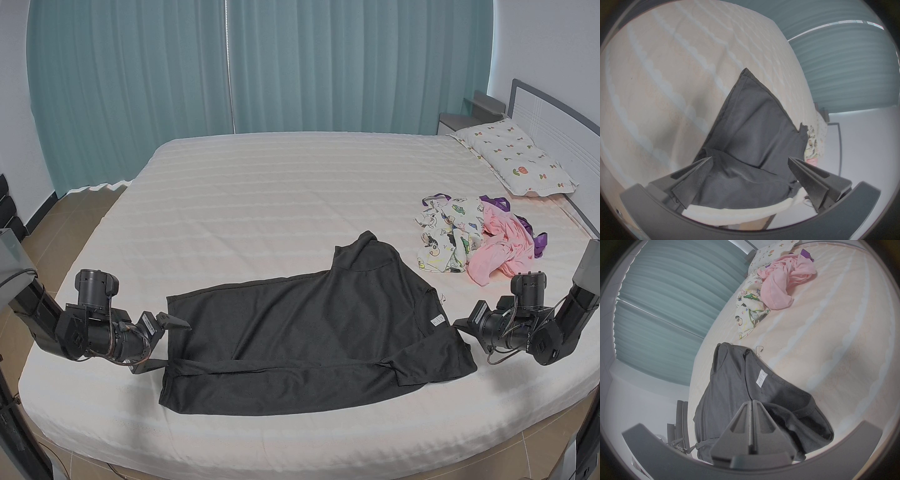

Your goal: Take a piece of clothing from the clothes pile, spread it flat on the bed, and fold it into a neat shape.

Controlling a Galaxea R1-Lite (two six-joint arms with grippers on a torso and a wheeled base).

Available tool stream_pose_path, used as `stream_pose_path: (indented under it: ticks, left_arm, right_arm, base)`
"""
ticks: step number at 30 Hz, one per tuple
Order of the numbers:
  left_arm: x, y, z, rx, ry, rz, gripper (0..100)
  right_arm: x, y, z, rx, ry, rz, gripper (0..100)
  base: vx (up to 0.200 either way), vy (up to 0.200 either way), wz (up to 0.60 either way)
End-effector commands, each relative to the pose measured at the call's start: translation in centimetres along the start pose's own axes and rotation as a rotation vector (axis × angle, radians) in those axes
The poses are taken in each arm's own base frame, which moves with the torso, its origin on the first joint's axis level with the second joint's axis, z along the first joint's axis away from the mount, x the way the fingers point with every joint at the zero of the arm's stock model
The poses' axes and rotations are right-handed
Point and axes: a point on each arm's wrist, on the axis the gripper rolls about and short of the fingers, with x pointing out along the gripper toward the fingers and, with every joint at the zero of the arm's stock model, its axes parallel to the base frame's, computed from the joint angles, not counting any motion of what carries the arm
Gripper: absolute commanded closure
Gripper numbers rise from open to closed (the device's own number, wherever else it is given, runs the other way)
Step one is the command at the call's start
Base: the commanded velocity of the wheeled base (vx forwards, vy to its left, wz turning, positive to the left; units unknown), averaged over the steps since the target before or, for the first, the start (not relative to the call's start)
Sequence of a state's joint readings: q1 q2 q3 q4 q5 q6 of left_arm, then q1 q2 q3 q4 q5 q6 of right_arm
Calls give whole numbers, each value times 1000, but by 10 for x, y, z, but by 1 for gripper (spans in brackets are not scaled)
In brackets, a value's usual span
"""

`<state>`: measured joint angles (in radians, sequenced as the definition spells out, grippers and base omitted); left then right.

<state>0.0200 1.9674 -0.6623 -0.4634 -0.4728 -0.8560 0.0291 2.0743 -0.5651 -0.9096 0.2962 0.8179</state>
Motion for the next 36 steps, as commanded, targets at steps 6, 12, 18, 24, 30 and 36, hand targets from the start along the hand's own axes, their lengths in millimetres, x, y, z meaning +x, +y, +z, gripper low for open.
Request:
stream_pose_path:
  ticks: [6,12,18,24,30,36]
  left_arm:
    - [26,11,-17,62,35,124,0]
    - [18,7,-21,67,29,114,0]
    - [18,4,-22,50,28,106,0]
    - [20,4,-19,40,20,111,100]
    - [19,6,-19,35,14,129,100]
    - [15,8,-7,12,-27,129,100]
  right_arm:
    - [-3,-3,-2,-10,-25,23,100]
    - [-6,-3,1,-6,-44,24,100]
    - [-5,-4,-4,-10,-27,16,100]
    - [-6,-3,-4,-14,-30,21,100]
    - [-8,-2,-5,-25,-53,54,100]
    - [-10,0,-4,-43,-106,106,100]
  base:
    - [0,0,0]
    - [0,0,0]
    - [0,0,0]
    - [0,0,0]
    - [0,0,0]
    - [0,0,0]
